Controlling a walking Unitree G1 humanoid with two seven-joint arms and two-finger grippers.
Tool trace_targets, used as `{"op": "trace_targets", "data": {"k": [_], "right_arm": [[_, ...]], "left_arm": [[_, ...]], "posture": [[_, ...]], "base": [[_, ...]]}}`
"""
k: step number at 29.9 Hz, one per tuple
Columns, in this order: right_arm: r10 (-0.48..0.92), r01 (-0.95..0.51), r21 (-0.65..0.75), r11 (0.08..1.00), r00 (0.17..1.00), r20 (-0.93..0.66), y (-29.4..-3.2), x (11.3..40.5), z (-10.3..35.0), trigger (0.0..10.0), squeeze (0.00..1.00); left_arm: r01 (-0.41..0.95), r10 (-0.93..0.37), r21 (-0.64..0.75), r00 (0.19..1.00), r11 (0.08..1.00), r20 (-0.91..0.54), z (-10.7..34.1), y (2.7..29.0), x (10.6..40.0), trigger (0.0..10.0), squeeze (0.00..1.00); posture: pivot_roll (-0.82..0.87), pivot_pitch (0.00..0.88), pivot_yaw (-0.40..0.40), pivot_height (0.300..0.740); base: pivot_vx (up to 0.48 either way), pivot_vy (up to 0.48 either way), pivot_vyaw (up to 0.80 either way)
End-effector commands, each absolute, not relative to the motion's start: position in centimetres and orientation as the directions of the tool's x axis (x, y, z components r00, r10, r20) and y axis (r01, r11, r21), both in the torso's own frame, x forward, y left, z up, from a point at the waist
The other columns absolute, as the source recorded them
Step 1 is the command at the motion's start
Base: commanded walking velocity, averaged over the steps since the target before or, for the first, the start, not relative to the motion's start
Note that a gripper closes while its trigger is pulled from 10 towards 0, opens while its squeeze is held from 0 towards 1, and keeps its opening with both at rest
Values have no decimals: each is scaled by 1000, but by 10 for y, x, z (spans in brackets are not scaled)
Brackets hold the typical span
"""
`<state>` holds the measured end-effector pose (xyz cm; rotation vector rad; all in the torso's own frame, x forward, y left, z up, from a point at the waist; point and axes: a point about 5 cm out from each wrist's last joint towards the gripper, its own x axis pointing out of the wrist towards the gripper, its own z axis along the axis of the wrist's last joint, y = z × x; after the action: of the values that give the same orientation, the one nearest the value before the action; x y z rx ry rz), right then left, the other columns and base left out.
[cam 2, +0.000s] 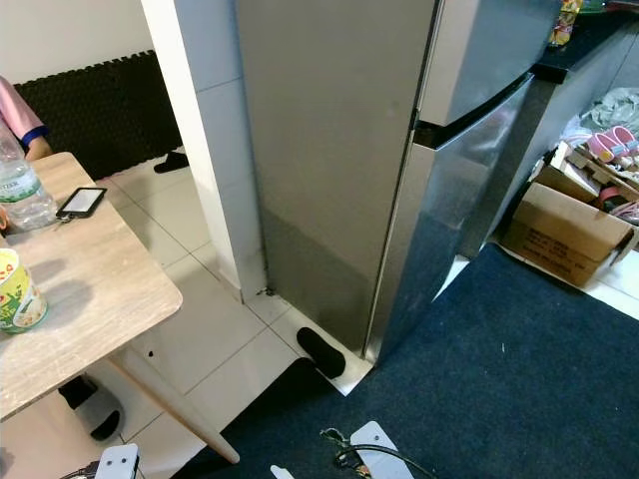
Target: Restocking fridge
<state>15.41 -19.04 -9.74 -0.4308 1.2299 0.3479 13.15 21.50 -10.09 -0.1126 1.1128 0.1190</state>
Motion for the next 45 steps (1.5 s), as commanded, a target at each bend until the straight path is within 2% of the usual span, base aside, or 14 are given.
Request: {"op": "trace_targets", "data": {"k": [1,5,17,45], "right_arm": [[31,-487,-141,862,329,-944,-189,162,-94,10000,0],[27,-489,-146,860,330,-944,-190,163,-94,10000,0],[18,-497,-152,854,320,-947,-193,158,-96,10000,0],[10,-497,-157,854,317,-949,-196,155,-96,10000,0]], "left_arm": [[-147,28,-39,426,988,-904,-102,208,131,10000,0],[-146,22,-45,428,988,-904,-103,204,132,10000,0],[-166,31,-40,404,985,-914,-106,213,117,10000,0],[-153,30,-33,395,988,-918,-107,208,115,10000,0]], "posture": [[10,0,24,740],[9,0,20,740],[10,0,17,740],[5,0,27,740]], "base": [[0,0,0],[0,0,0],[0,0,0],[0,0,0]]}}
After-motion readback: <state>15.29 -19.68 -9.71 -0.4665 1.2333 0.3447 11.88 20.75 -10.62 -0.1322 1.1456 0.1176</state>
